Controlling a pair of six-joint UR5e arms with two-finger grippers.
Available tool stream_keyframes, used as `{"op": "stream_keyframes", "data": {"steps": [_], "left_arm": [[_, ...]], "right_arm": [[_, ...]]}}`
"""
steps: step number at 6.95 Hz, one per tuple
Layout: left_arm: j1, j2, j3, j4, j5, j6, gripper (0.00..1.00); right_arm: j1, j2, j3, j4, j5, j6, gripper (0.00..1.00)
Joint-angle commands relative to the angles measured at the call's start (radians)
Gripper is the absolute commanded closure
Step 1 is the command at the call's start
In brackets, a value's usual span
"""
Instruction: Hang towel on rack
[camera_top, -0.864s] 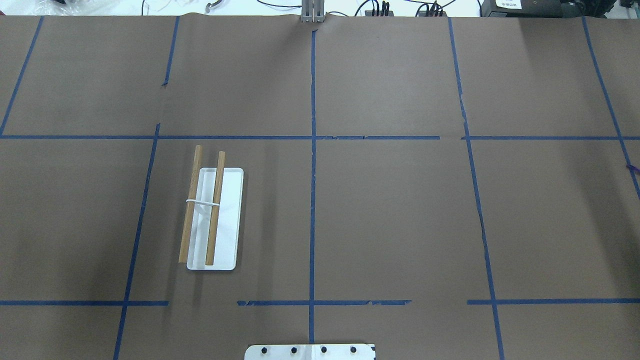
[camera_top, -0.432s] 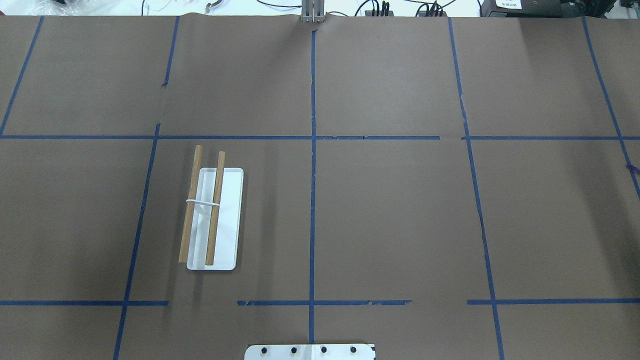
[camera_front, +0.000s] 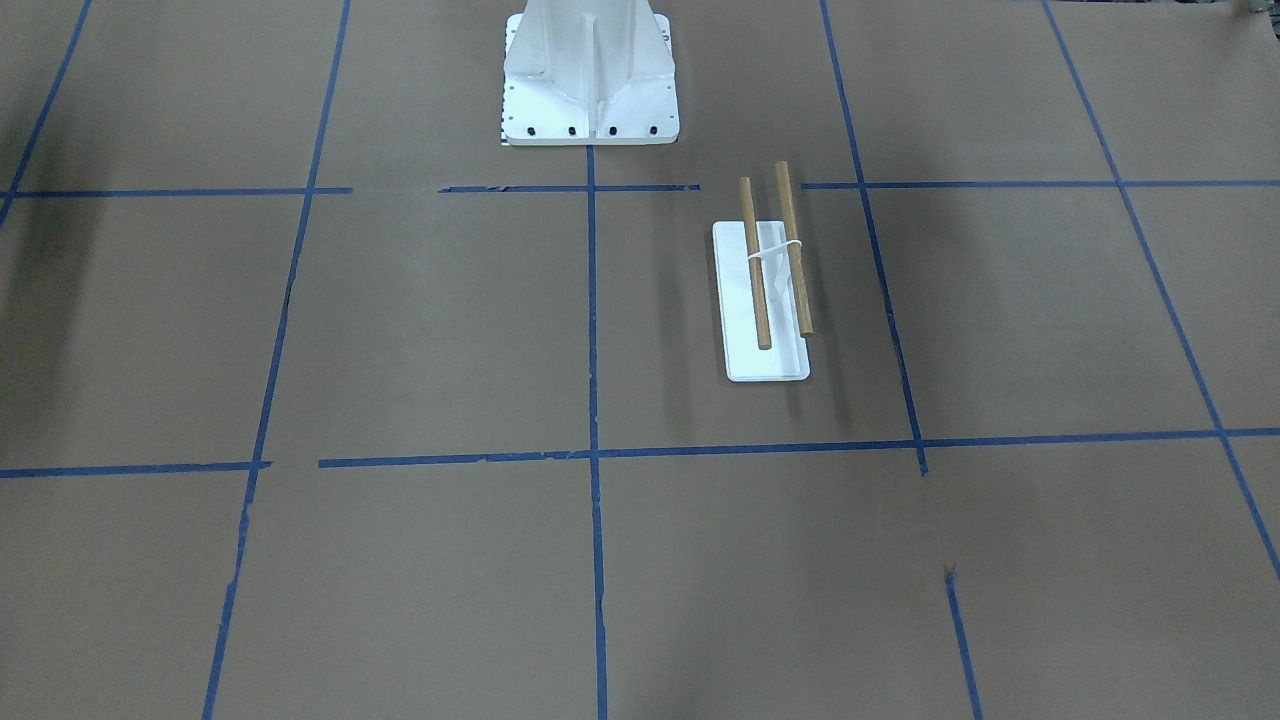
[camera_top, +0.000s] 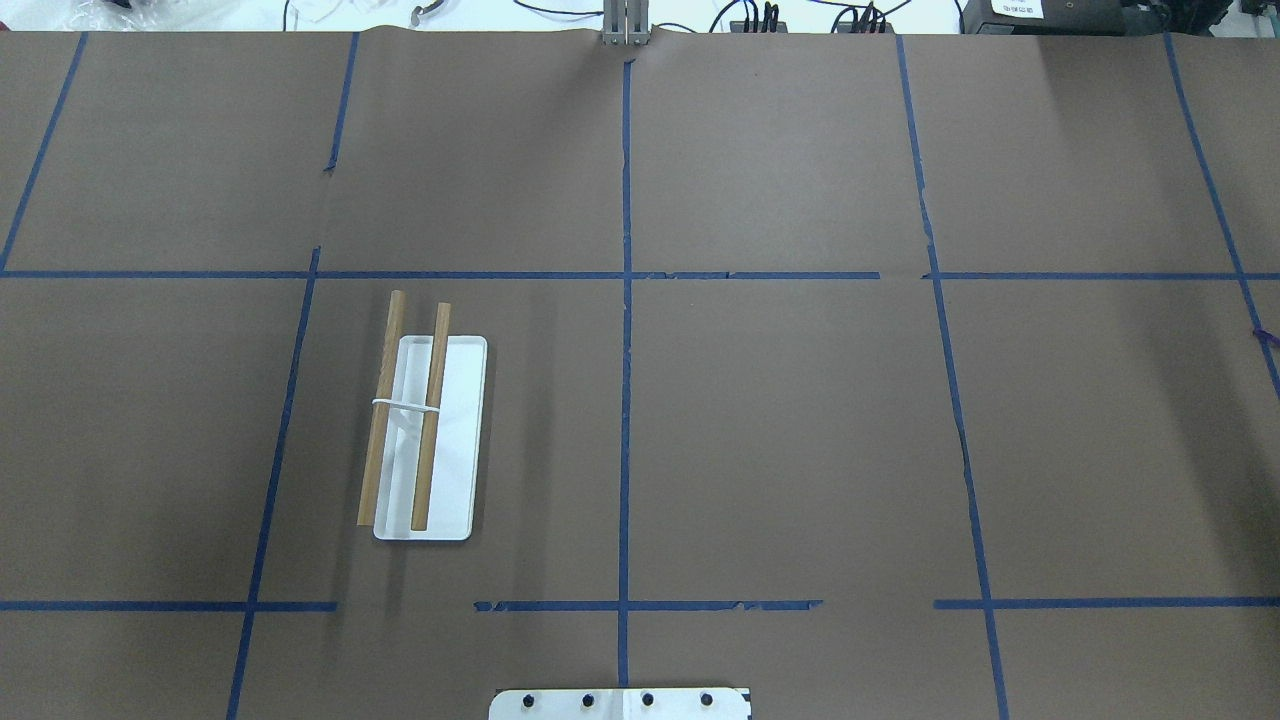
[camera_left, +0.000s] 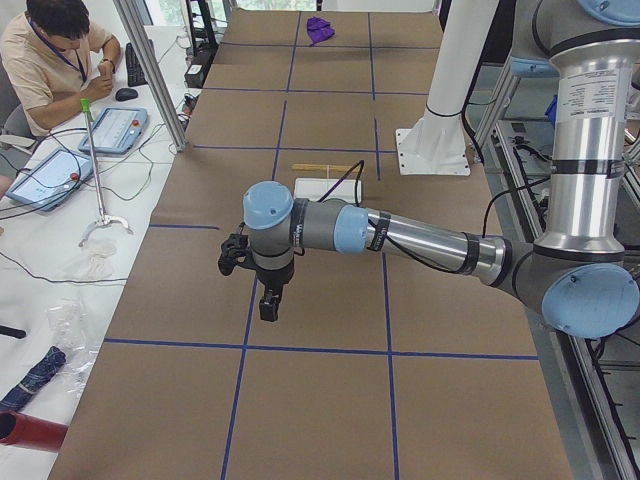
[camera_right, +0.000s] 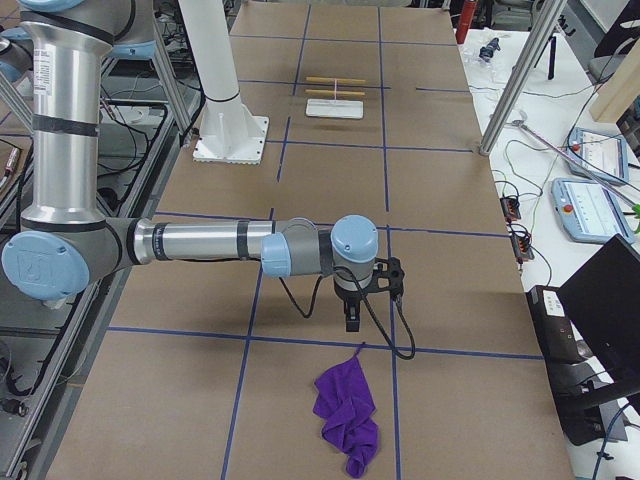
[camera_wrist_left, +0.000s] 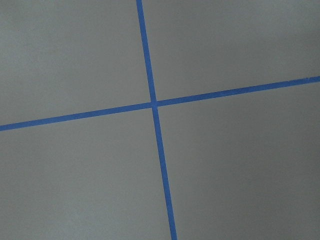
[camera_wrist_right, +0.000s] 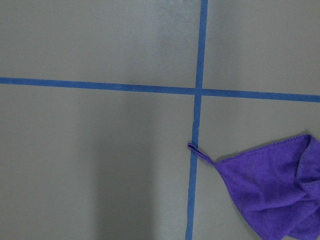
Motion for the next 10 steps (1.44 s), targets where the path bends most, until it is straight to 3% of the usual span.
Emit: {"op": "stream_keyframes", "data": {"steps": [1,2,7,8,10], "left_arm": [[0.005,0.004,0.001,-0.021,0.01,-0.005,0.0],[0.004,-0.001,0.03,-0.022,-0.015,-0.008,0.0],[0.005,0.014,-0.009,-0.039,-0.131,0.001,0.0],[0.005,0.014,-0.011,-0.047,-0.129,-0.003,0.0],[0.005,0.013,-0.011,-0.047,-0.129,-0.006,0.0]], "right_arm": [[0.0,0.0,0.001,0.0,0.005,0.002,0.0],[0.0,-0.006,-0.005,-0.002,0.005,0.004,0.0],[-0.049,-0.029,-0.047,0.14,0.026,0.007,0.0],[-0.049,-0.023,-0.146,0.181,0.02,-0.009,0.14],[-0.048,-0.017,-0.282,0.39,-0.042,-0.013,0.14]]}}
